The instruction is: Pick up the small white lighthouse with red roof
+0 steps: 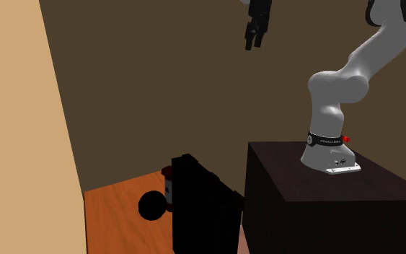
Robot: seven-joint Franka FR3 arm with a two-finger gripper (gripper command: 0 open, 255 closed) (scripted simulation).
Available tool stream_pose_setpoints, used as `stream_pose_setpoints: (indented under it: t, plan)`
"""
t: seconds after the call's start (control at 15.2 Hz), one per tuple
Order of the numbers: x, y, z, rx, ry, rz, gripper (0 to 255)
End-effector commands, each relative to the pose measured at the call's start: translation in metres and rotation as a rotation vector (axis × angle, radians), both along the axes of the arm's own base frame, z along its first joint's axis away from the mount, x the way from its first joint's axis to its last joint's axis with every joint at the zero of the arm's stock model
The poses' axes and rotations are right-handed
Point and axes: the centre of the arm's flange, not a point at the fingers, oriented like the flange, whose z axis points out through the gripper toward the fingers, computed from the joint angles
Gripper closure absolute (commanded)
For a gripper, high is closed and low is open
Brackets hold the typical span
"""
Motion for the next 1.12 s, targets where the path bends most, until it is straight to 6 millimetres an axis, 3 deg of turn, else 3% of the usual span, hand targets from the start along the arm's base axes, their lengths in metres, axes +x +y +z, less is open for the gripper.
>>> stream_pose_setpoints:
  t: [0.0,1.06]
  plan:
    - [0.000,0.000,0.000,0.000,0.000,0.000,0]
    - [0.109,0.057,-0.170,0.071,0.016,-0.113,0]
